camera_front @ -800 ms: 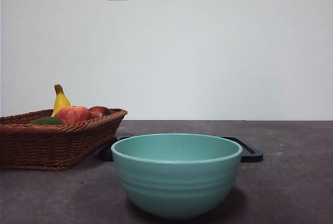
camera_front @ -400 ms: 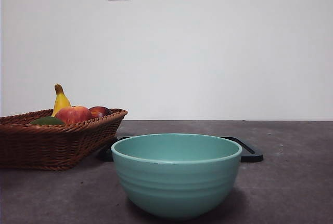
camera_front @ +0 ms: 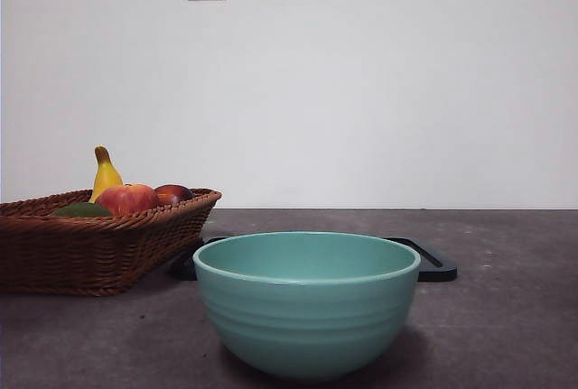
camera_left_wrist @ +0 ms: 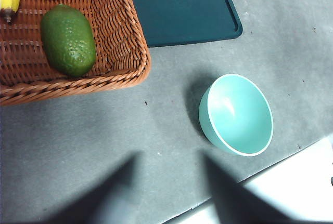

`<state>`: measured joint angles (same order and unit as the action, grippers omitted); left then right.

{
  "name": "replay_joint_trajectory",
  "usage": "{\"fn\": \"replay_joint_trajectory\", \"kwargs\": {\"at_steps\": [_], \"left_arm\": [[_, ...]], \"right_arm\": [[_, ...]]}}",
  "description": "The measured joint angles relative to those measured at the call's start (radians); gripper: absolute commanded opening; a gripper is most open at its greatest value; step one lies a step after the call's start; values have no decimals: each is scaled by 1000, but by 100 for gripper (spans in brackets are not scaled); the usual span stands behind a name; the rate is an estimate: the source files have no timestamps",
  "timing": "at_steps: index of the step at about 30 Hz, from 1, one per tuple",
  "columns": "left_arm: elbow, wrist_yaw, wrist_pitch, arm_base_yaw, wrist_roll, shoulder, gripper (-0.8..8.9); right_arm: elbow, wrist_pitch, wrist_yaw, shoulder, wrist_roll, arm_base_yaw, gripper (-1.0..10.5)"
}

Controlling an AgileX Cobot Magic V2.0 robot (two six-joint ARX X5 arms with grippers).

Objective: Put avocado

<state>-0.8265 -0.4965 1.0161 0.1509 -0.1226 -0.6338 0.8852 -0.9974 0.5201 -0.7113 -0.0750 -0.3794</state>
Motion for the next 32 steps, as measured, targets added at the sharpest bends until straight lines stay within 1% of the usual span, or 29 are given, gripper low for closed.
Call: {"fn": "replay_joint_trajectory", "kwargs": {"at_steps": [2,3,11,16,21,25,32], "left_arm": [[0,0,0,0,-2,0,415],[0,0,0,0,-6,0,415],[-7,7,-14,0,-21,-29,415],[-19,45,-101,8,-22,-110,414],[-42,135,-177,45,-22,-238,413],[-80,234,-240,82,-21,-365,411],[-175,401,-287,142,-5,-608,409]], "right_arm": [[0,0,0,0,0,0,350],[0,0,0,0,0,0,355],[0,0,0,0,0,0,355],[0,0,0,0,0,0,355],[0,0,0,0,0,0,355],[0,0,0,0,0,0,355],[0,0,0,0,0,0,355]]}}
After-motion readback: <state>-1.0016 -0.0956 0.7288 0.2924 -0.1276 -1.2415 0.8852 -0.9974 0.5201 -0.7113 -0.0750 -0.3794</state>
